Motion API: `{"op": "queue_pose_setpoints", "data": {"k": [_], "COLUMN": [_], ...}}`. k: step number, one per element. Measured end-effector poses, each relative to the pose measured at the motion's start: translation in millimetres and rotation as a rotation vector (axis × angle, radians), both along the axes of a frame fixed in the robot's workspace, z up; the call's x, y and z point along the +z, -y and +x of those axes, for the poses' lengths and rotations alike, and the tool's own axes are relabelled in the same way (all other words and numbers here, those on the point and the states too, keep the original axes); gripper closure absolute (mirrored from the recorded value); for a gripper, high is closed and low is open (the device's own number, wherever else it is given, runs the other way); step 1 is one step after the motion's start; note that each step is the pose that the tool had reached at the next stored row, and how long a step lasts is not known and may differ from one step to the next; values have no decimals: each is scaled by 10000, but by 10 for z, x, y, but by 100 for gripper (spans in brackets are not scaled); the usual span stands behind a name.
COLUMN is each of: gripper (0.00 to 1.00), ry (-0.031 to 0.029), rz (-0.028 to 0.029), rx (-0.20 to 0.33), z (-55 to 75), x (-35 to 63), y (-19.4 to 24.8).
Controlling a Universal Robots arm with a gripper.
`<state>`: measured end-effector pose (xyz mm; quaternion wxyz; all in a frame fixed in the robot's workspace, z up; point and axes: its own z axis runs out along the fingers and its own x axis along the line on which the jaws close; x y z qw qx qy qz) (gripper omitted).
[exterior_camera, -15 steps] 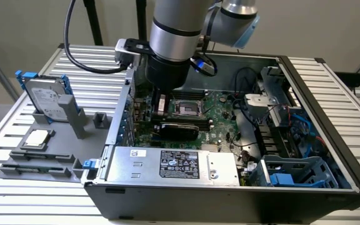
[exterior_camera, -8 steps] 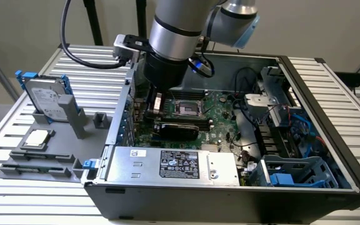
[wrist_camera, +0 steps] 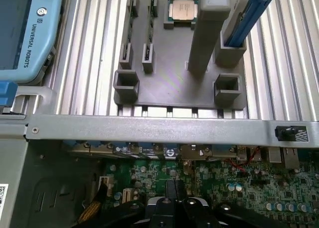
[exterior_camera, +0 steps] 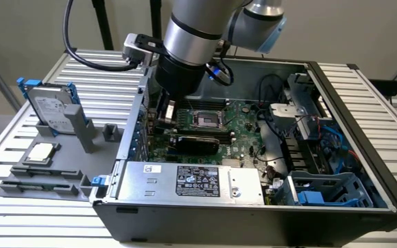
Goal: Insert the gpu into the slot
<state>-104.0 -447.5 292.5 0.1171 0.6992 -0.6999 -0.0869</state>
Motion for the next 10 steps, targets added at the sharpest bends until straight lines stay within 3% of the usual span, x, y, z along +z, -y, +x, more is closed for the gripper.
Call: {"op": "queue_pose_setpoints", "data": {"k": [10], "gripper": [89], "ry": [-75], "rz": [5], "rx": [-231], "z": [-61], "x": [0], "y": [-22]}}
